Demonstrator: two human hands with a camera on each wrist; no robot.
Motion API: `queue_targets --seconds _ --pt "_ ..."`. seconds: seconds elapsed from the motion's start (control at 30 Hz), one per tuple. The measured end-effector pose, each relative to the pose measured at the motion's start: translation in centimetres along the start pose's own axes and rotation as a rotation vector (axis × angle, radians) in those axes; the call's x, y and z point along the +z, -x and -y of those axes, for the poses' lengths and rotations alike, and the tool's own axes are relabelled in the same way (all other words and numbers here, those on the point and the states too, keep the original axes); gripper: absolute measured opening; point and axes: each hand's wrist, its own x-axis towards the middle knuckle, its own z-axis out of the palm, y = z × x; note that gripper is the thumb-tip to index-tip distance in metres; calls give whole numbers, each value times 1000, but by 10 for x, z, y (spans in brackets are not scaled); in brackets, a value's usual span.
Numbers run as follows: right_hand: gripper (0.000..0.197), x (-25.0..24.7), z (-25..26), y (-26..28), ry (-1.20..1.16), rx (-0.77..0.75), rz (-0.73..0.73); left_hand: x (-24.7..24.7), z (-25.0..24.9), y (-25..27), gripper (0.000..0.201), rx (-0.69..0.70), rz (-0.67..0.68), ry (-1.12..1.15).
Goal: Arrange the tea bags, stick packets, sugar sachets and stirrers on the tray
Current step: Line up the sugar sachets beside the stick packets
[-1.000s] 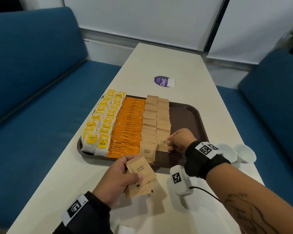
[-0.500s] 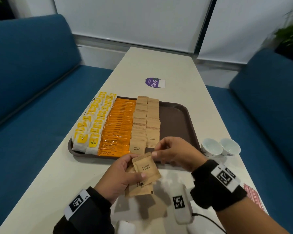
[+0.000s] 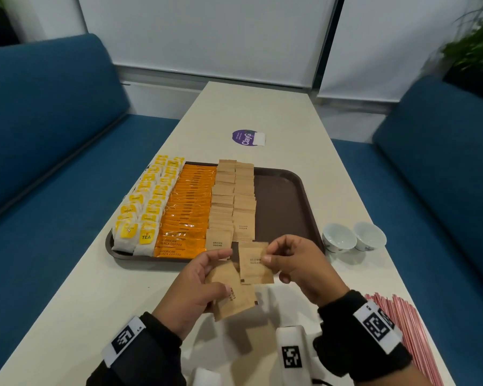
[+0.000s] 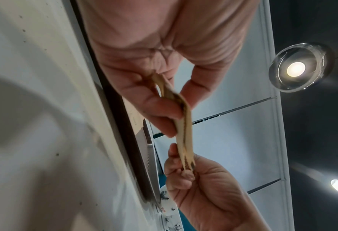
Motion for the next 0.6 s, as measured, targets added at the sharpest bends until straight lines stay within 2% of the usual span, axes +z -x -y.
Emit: queue_targets --seconds 0.1,0.2,0.4,0.6 --pt "17 -2 10 -14 39 -23 -109 -7 0 0 52 -4 -47 6" --pt "15 1 20 -40 228 -58 -201 -15 -3 -2 48 -1 -92 32" --pt "18 21 24 -85 458 32 -184 -23 -7 -8 49 13 -126 94" --pt "23 28 18 -106 599 81 -213 -28 -11 -12 46 14 -115 111"
